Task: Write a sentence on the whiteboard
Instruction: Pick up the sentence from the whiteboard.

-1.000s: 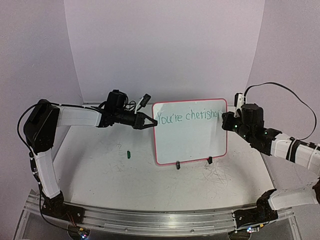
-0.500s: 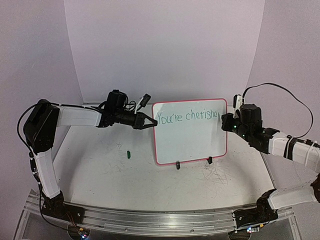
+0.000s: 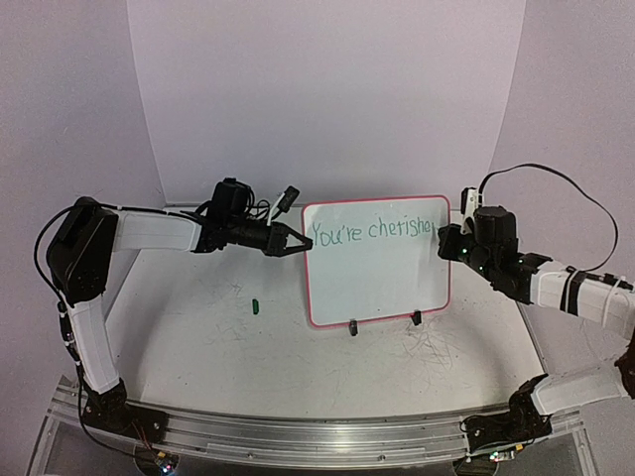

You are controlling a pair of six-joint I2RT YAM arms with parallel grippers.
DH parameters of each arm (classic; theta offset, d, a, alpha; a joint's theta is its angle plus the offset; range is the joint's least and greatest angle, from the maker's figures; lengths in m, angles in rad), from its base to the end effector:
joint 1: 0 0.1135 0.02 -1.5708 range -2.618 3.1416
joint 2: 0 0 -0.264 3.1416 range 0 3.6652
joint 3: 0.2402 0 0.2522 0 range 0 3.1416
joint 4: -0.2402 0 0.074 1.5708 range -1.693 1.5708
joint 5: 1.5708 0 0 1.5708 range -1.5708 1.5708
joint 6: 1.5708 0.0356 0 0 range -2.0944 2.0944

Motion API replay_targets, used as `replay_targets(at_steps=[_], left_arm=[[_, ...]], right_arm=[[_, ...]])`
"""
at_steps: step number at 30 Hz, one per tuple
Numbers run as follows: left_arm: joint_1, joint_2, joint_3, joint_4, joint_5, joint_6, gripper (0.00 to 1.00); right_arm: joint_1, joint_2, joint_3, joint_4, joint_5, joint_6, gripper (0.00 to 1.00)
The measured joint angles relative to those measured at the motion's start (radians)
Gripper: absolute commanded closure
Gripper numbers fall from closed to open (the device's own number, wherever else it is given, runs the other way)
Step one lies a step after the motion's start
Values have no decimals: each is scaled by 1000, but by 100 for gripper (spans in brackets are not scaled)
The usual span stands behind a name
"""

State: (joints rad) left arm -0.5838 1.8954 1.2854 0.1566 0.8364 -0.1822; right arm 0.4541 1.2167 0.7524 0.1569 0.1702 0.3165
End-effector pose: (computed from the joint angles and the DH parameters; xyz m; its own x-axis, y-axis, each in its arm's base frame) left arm 0.3420 -0.2576 0.2297 -0.5272 0.2028 -0.8252 0.8446 0.2319 -0.4826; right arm 0.2528 0.1167 0.2721 -0.3478 0.1716 -0.9217 -0.1883 0.9503 0.2480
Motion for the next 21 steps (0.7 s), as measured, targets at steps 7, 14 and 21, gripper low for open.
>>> replay_targets(at_steps=[7,14,21], left_arm=[[0,0,0,0,0,0,100],[0,0,0,0,0,0,100],[0,0,0,0,0,-1,100]], right_arm=[[0,2,7,9,-14,-5,100],[0,1,0,12,-26,3,100],[0,-8,-35,16,-35,14,100]])
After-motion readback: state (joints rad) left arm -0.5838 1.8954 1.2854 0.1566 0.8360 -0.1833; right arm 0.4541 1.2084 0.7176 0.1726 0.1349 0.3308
